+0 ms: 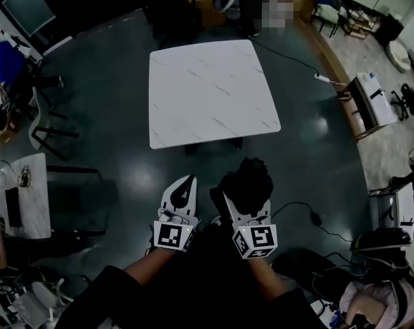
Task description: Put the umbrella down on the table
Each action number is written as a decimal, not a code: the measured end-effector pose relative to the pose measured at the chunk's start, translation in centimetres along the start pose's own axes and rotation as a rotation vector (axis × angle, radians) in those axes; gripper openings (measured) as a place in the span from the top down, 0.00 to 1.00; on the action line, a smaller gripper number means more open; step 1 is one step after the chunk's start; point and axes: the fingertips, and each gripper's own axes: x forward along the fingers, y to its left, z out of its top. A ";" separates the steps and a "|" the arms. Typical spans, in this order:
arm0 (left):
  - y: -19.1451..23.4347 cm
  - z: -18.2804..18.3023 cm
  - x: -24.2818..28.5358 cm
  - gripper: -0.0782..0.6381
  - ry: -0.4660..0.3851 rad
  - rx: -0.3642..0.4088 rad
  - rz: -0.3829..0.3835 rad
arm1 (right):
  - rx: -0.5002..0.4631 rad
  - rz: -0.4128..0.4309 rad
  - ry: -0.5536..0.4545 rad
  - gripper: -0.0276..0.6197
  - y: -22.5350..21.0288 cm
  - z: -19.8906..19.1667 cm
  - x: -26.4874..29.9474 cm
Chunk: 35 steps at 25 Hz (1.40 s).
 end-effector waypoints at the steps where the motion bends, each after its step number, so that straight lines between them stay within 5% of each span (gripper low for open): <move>1: 0.3 -0.1 -0.1 0.88 0.003 0.005 0.008 | 0.002 -0.012 0.001 0.45 -0.3 -0.1 -0.1; 5: 0.7 -0.9 1.0 0.88 0.059 0.012 0.012 | 0.031 -0.022 -0.004 0.45 -1.5 -0.1 0.1; 9: -1.0 -1.8 3.4 0.88 0.070 0.042 -0.073 | 0.014 -0.038 -0.017 0.45 -3.0 0.6 0.7; 17: -1.5 -1.9 8.5 0.88 0.052 -0.043 -0.127 | 0.022 -0.059 0.014 0.45 -5.2 1.5 4.0; 31: 11.1 -1.0 18.9 0.88 0.004 -0.124 -0.089 | -0.014 -0.079 0.074 0.45 -6.3 5.9 20.5; 35: 14.6 0.1 21.3 0.88 0.004 -0.067 -0.109 | -0.017 -0.094 0.105 0.45 -6.3 6.6 24.8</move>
